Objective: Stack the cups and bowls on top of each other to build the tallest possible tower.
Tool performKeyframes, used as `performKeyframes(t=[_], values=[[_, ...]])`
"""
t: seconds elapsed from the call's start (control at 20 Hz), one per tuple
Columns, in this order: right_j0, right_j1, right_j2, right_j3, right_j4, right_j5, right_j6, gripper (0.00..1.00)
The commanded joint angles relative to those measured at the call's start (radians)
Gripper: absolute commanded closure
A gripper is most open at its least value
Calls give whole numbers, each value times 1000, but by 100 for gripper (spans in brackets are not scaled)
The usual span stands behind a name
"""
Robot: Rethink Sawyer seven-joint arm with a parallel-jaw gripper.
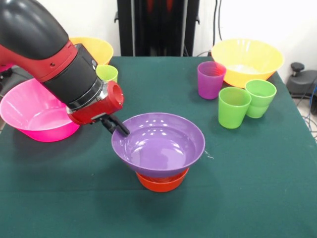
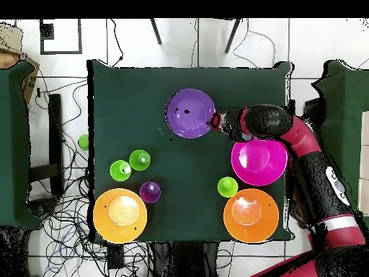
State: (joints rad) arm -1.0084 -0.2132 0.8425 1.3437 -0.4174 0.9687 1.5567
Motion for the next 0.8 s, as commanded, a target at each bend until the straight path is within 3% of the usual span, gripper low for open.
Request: performKeyframes(t=[0.05,0.35,0.6,0.8], values=[[6,11,-19,55,-75,-66,-204,100],[8,-13,-31,85,-98,-68,-171,100],[-18,-61,-51,227,-121,-178,-43,100],[-21,-78,-62,287,-102,-201,12,100]])
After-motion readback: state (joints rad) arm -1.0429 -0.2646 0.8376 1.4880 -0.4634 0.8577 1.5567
